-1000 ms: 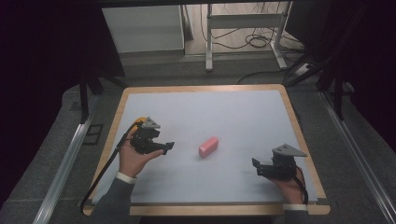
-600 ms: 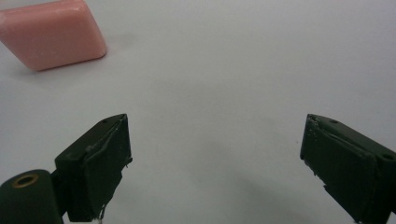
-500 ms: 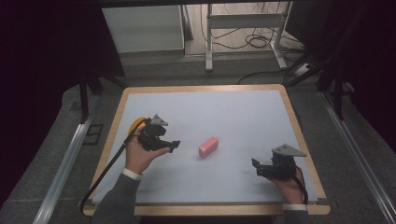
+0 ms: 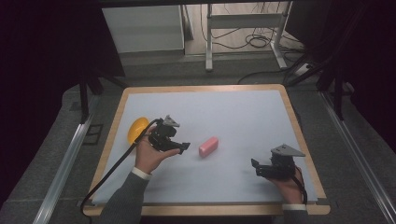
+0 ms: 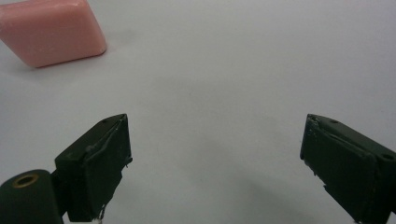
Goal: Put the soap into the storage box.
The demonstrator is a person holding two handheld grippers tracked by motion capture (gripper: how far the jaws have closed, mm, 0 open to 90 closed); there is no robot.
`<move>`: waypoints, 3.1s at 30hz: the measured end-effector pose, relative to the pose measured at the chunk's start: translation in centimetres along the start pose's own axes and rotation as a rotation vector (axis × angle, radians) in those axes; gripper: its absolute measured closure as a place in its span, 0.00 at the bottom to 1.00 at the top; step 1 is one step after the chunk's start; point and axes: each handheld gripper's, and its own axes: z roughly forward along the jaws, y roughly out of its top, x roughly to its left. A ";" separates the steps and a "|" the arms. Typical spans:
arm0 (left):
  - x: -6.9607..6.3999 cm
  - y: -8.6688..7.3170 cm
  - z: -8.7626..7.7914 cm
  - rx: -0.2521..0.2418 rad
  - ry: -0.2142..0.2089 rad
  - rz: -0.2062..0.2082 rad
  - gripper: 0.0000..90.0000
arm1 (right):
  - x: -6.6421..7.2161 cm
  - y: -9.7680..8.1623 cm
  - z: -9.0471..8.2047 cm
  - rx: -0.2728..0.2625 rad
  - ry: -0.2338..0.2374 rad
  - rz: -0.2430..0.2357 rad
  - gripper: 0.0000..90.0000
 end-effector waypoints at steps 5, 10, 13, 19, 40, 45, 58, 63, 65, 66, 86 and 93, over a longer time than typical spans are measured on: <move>-0.6 0.2 0.6 0.012 -0.007 0.015 0.30 | 0.1 0.0 0.1 0.003 -0.001 0.000 0.09; -1.3 0.5 1.2 0.012 -0.017 0.027 0.30 | 0.1 0.0 0.1 0.004 -0.001 -0.001 0.09; -1.6 0.7 1.5 0.002 -0.035 0.020 0.30 | 0.1 0.0 0.1 0.005 -0.001 0.001 0.09; -2.3 1.3 1.9 0.022 -0.005 0.054 0.30 | 0.1 -0.1 0.2 0.007 -0.001 -0.001 0.09; -2.8 2.8 4.4 0.043 -0.033 0.045 0.31 | 0.0 -0.1 0.2 0.011 -0.003 0.009 0.09; -3.5 3.5 5.3 0.048 -0.036 0.063 0.31 | 0.1 -0.2 0.4 0.015 -0.003 0.002 0.09; -3.5 4.1 7.8 0.087 -0.040 0.057 0.32 | 0.1 -0.2 0.4 0.018 -0.006 0.000 0.09; -3.3 4.1 8.8 0.110 -0.050 0.045 0.33 | 0.1 -0.2 0.6 0.022 -0.005 -0.003 0.09; -3.2 4.0 9.2 0.124 -0.050 0.042 0.33 | 0.2 -0.2 0.6 0.025 -0.004 -0.004 0.09; -3.2 4.0 9.3 0.126 -0.050 0.041 0.33 | 0.2 -0.2 0.6 0.025 -0.005 -0.005 0.09; -3.8 4.0 11.1 0.174 -0.056 0.030 0.67 | 0.2 -0.2 0.7 0.027 -0.005 -0.007 0.09; -3.4 3.7 10.6 0.164 -0.050 0.022 0.67 | 0.2 -0.2 0.6 0.026 -0.007 -0.005 0.09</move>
